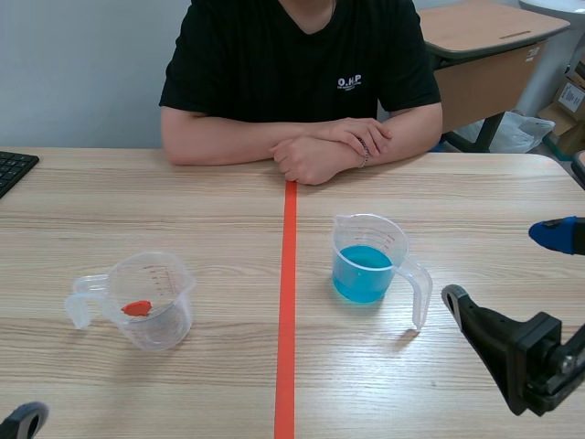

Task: Do the redox reaction experiment.
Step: 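Lift the metal plate out of the left beaker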

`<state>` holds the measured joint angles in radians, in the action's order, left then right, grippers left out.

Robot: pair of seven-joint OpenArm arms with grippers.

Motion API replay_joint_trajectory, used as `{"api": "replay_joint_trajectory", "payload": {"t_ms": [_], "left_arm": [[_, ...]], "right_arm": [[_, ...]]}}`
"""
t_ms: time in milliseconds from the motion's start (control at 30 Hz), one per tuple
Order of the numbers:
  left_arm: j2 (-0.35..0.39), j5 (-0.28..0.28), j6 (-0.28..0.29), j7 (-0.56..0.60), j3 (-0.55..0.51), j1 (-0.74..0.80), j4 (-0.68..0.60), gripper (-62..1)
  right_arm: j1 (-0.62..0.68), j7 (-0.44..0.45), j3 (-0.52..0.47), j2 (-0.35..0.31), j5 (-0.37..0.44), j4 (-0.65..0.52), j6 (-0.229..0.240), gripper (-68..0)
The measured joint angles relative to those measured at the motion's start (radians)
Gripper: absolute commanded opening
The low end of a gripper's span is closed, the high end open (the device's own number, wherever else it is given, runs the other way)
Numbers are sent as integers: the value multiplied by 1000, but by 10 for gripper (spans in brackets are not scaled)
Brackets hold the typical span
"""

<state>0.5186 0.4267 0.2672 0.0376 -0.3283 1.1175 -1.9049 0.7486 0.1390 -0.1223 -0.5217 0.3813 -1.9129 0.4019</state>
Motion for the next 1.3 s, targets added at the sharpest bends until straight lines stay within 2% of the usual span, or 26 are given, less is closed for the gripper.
{"api": "replay_joint_trajectory", "payload": {"t_ms": [133,233,400,567,767,1000,1133,1300], "left_arm": [[-51,-4,5,4,0,35,36,14],[-85,-4,-2,4,0,35,95,14],[-117,-4,-5,10,31,36,177,14],[-120,-3,-43,61,102,38,246,14],[-159,-3,-74,101,167,38,308,14],[-186,-4,-114,147,219,33,349,14],[-186,-5,-161,142,252,5,370,14],[-186,-4,-159,135,269,-18,396,14]], "right_arm": [[0,29,0,-10,-39,0,43,4],[-12,60,34,-53,-72,0,47,4],[-84,64,132,-128,-122,0,47,4],[-177,97,261,-171,-178,0,44,4],[-302,100,443,-174,-265,0,44,4],[-489,100,685,-174,-320,0,43,4],[-604,101,825,-172,-358,5,44,4],[-729,100,959,-126,-417,93,40,4]]}}
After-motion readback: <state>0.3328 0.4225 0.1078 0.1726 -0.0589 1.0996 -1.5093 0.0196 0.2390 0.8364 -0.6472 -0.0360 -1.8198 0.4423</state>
